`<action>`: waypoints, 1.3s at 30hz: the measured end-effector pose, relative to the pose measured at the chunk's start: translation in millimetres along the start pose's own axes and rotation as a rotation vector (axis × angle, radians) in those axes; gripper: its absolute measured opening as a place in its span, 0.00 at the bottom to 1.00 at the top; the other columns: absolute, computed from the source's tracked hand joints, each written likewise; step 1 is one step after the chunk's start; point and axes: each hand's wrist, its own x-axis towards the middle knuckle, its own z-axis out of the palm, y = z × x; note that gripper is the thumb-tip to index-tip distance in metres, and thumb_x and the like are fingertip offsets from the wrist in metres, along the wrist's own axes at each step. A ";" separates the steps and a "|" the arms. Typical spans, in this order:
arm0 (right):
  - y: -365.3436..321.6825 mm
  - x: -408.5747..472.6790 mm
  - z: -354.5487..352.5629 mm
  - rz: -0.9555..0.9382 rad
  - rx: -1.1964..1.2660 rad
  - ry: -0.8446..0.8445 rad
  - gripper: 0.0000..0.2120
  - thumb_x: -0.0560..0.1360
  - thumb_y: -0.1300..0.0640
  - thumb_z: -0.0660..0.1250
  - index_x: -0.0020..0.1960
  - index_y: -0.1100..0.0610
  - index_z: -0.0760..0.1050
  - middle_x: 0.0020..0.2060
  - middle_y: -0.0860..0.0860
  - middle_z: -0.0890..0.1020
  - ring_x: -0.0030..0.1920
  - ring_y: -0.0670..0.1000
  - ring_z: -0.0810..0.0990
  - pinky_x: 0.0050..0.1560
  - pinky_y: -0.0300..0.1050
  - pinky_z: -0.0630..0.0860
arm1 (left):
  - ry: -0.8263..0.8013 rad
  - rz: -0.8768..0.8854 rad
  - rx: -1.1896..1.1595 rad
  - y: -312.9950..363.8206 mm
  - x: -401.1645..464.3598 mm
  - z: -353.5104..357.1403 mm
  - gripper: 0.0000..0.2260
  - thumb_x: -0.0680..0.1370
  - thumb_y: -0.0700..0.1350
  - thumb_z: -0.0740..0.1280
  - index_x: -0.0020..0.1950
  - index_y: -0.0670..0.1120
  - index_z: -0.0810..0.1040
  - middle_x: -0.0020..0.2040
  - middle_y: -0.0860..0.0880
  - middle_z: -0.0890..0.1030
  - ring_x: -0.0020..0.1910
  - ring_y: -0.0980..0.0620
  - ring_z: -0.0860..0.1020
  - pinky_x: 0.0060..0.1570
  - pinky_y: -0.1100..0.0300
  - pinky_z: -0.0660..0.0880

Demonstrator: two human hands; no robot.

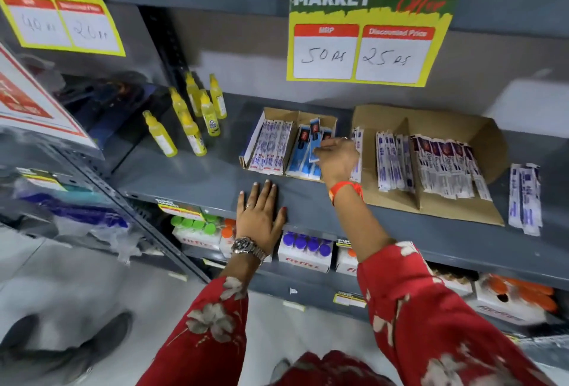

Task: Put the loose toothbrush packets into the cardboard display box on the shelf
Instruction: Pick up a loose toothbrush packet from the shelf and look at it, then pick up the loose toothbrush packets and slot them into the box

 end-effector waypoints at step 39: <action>91.0 8.4 -281.3 -0.090 -0.358 0.631 0.11 0.70 0.69 0.60 0.45 0.65 0.80 0.44 0.65 0.84 0.42 0.62 0.79 0.41 0.49 0.74 | 0.029 0.353 -0.165 190.8 -30.4 30.0 0.29 0.74 0.56 0.51 0.71 0.41 0.57 0.73 0.43 0.58 0.72 0.48 0.53 0.69 0.47 0.39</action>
